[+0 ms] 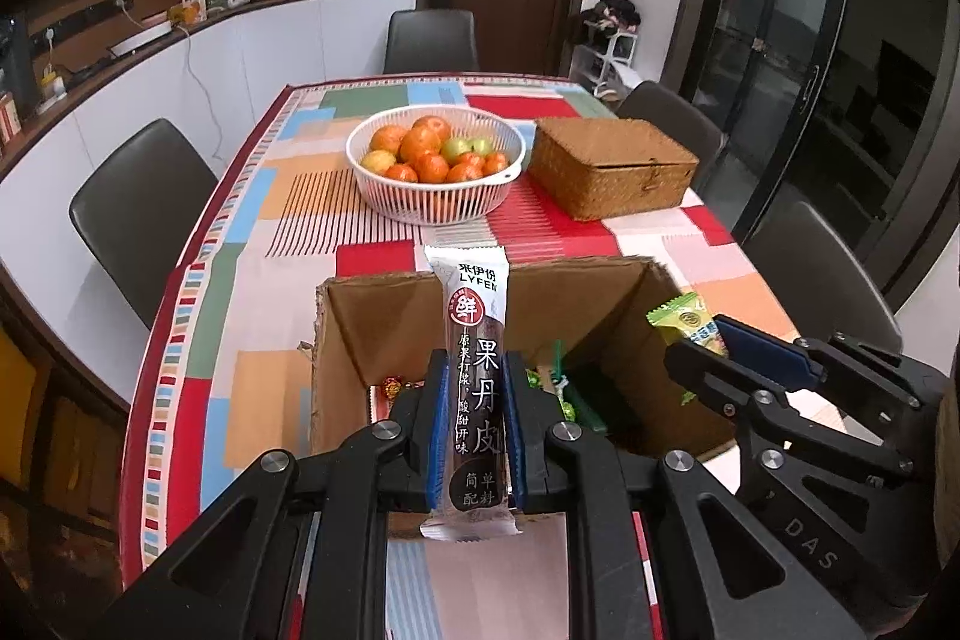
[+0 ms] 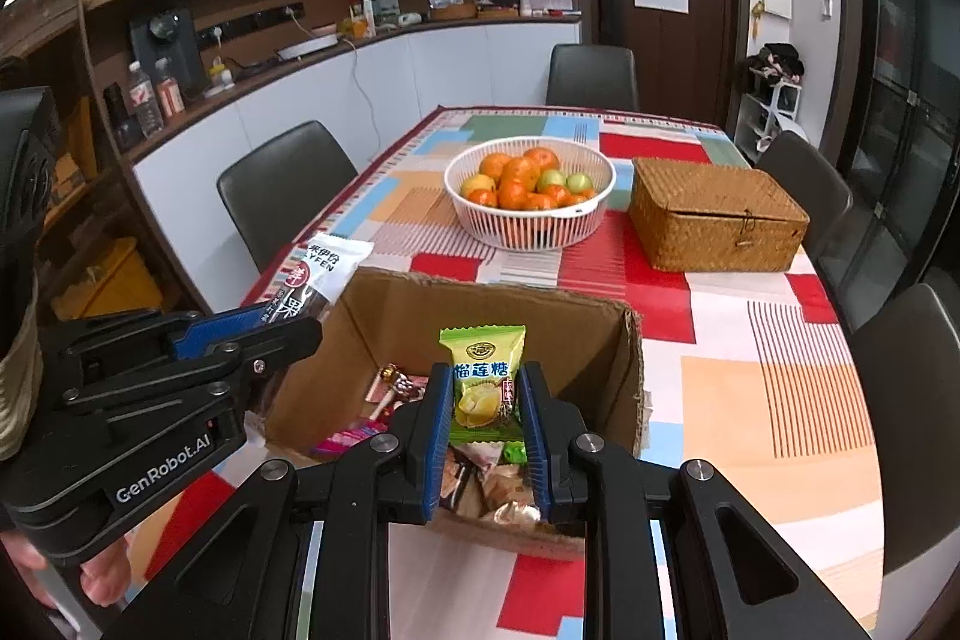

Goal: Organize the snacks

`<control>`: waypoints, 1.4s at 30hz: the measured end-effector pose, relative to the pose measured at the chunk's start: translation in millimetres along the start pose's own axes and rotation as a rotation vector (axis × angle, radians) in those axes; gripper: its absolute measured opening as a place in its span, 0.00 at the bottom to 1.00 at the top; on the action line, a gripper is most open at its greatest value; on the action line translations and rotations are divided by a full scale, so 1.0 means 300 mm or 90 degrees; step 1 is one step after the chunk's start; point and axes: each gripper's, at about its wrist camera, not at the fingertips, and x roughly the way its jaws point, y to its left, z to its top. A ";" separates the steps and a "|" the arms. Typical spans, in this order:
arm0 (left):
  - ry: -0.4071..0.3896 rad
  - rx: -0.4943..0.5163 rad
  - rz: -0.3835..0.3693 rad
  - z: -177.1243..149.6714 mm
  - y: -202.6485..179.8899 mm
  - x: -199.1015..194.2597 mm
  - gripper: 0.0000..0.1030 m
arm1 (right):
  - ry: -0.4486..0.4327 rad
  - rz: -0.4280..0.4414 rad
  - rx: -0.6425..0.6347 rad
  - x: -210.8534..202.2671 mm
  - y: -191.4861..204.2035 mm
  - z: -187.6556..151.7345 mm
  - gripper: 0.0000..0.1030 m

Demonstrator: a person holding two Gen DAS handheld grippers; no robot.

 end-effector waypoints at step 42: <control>-0.221 0.015 0.130 -0.584 -0.092 -0.574 0.96 | -0.148 -0.118 0.007 -0.509 0.098 -0.461 0.85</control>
